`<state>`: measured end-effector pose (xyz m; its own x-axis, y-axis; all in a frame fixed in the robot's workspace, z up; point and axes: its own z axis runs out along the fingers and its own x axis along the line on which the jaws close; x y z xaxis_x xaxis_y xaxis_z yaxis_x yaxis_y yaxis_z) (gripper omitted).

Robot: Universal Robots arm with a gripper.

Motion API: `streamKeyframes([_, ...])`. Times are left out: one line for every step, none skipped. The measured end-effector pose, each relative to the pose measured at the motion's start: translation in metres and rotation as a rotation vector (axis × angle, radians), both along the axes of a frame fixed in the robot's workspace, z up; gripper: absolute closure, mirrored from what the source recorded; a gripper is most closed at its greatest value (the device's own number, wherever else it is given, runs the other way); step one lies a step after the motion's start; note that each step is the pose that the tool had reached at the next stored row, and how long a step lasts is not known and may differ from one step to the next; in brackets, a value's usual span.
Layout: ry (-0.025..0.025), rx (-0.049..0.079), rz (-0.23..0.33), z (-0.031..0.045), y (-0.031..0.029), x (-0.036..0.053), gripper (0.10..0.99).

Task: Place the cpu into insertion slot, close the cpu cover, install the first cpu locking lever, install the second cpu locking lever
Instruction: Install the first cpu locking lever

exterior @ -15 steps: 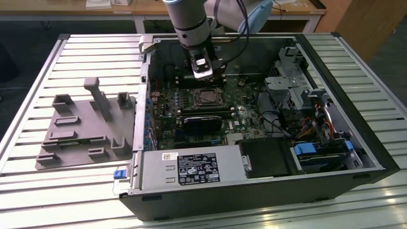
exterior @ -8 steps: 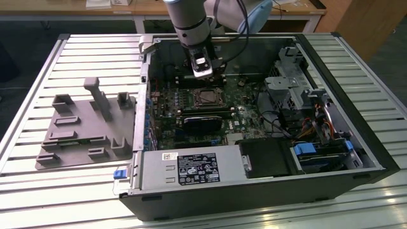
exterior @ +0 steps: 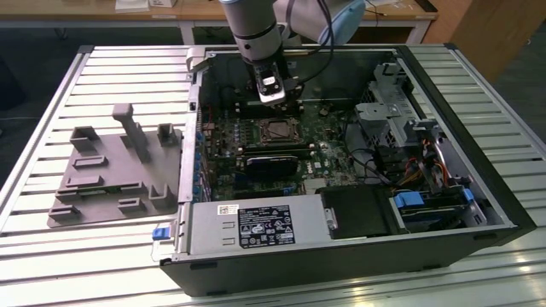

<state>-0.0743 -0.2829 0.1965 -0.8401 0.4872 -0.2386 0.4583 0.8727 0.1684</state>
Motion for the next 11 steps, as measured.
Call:
streamKeyframes([-0.0004, -0.004, 0.0, -0.0004, 0.0001, 0.0, 0.98])
streamKeyframes([-0.0006, -0.007, 0.0, -0.0007, 0.0003, 0.0, 0.98])
streamKeyframes([-0.0007, -0.008, 0.0, -0.001, 0.0006, 0.0, 0.98])
streamKeyframes([-0.0009, -0.009, 0.0, -0.0012, 0.0009, 0.0, 0.98])
streamKeyframes([-0.0011, -0.01, 0.0, -0.0014, 0.0012, 0.0, 0.98])
streamKeyframes([-0.0011, -0.01, 0.0, -0.0015, 0.0015, 0.0, 0.98])
streamKeyframes([-0.001, -0.01, 0.0, -0.0016, 0.002, 0.0, 0.98])
streamKeyframes([-0.001, -0.01, 0.0, -0.0017, 0.0025, 0.0, 0.98])
streamKeyframes([-0.0011, -0.01, 0.0, -0.0018, 0.0032, 0.0, 0.98])
streamKeyframes([-0.0011, -0.01, 0.0, -0.0019, 0.0039, 0.0, 0.98])
streamKeyframes([-0.0011, -0.01, 0.0, -0.002, 0.0047, 0.0, 0.98])
